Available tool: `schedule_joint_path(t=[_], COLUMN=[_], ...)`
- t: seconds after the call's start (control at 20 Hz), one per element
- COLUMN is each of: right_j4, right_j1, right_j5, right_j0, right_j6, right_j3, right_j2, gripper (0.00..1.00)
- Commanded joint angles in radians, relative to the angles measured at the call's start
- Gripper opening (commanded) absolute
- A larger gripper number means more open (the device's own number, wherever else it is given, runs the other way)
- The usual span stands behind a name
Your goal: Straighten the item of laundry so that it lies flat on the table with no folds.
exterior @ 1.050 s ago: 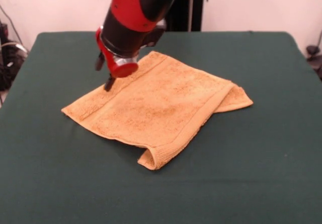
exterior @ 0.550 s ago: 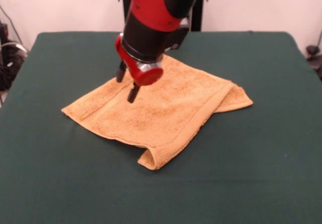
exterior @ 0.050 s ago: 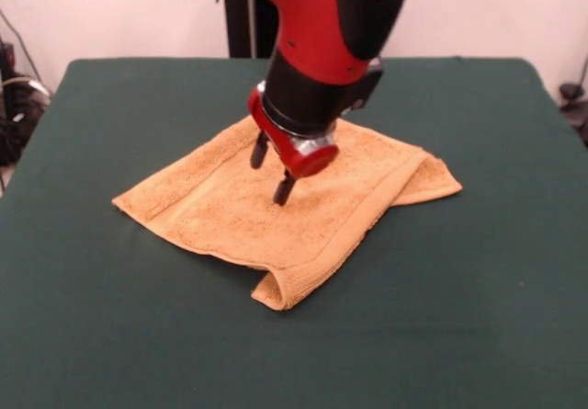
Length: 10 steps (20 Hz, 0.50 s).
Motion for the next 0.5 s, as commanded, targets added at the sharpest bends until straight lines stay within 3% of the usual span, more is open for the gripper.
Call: schedule_joint_path(t=[0.05, 0.5], right_j4=[0.028, 0.043], right_j1=[0.149, 0.257], right_j5=[0.16, 0.173], right_j0=[0.069, 0.092], right_j6=[0.152, 0.221], right_j3=[-0.049, -0.095], right_j2=[0.112, 0.061], gripper=[1.0, 1.0])
